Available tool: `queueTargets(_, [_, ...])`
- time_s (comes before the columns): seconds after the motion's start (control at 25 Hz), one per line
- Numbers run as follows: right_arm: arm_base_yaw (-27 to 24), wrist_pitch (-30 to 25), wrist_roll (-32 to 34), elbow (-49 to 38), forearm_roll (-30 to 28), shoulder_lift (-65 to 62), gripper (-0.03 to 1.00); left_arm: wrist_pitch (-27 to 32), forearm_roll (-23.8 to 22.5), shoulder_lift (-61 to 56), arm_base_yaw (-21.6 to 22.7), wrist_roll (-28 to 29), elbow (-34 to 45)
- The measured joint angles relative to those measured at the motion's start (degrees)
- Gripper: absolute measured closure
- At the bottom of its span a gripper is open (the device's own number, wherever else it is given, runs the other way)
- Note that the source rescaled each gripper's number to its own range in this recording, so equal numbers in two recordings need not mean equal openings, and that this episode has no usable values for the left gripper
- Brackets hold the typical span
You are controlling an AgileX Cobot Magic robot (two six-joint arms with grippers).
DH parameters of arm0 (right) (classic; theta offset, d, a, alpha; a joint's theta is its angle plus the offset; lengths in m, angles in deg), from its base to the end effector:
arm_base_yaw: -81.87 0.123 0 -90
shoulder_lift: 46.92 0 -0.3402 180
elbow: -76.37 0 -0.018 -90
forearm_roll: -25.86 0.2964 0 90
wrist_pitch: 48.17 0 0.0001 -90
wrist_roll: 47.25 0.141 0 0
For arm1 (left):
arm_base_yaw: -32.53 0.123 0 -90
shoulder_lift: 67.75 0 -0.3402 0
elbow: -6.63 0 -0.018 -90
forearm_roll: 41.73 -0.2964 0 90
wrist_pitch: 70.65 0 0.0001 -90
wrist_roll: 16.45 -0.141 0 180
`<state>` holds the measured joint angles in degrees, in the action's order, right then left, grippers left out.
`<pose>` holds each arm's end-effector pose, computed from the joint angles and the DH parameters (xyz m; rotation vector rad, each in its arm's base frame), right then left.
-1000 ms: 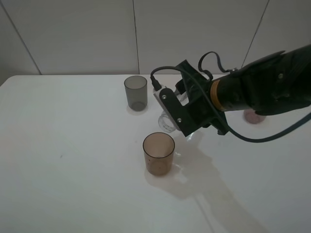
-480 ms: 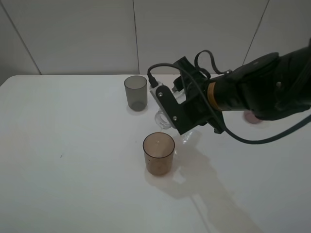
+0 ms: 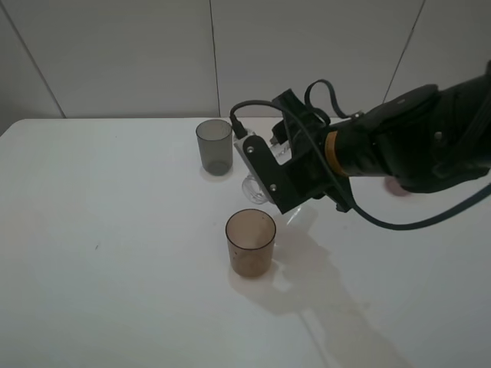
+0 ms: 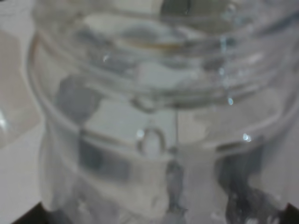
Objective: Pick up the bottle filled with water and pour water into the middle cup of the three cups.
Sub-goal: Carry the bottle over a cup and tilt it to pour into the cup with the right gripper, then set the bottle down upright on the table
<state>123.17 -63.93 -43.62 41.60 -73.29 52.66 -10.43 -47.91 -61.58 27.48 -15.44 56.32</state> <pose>0.3123 0.2239 0.1737 -2.1780 1.0115 -0.7827 0.0243 0.0111 0.2793 0.0664 2.0208 0.0617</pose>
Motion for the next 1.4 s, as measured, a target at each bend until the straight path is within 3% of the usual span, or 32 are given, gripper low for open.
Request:
queueTargets(0.32, [0.05,-3.94,0.06,0.06,-0.16,1.0,0.97,0.0,0.0,0.0,0.0,0.0,0.0])
queueTargets(1.4, [3.35,-9.93,-3.63,0.06,-0.1,1.14,0.97,0.0,0.0,0.0,0.0,0.0,0.0])
